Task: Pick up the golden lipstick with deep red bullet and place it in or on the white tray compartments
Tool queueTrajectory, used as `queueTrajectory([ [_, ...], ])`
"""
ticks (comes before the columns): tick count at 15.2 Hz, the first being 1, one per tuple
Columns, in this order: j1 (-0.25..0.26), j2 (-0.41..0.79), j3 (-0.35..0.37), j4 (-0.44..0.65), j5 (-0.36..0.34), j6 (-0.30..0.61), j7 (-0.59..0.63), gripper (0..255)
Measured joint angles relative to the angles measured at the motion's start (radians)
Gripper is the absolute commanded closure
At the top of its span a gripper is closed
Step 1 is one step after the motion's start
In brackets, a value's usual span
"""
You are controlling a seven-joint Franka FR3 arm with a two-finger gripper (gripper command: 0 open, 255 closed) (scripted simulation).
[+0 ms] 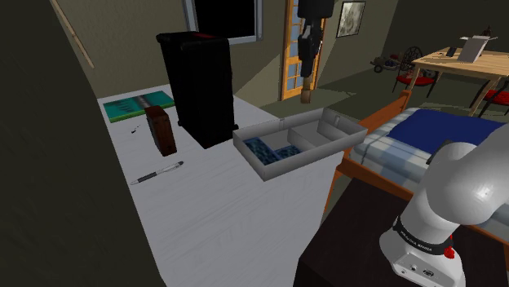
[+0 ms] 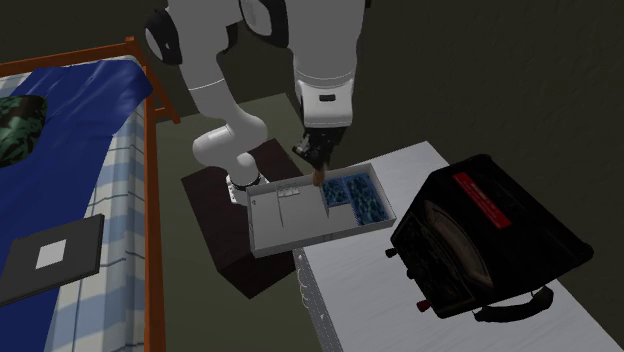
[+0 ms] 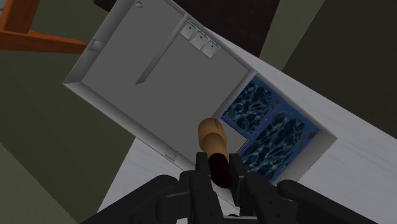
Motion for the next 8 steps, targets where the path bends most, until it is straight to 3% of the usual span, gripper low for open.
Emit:
queueTrajectory([
  [8,0.004,-0.051,0.000,-0.161,0.007,0.110,-0.008,255],
])
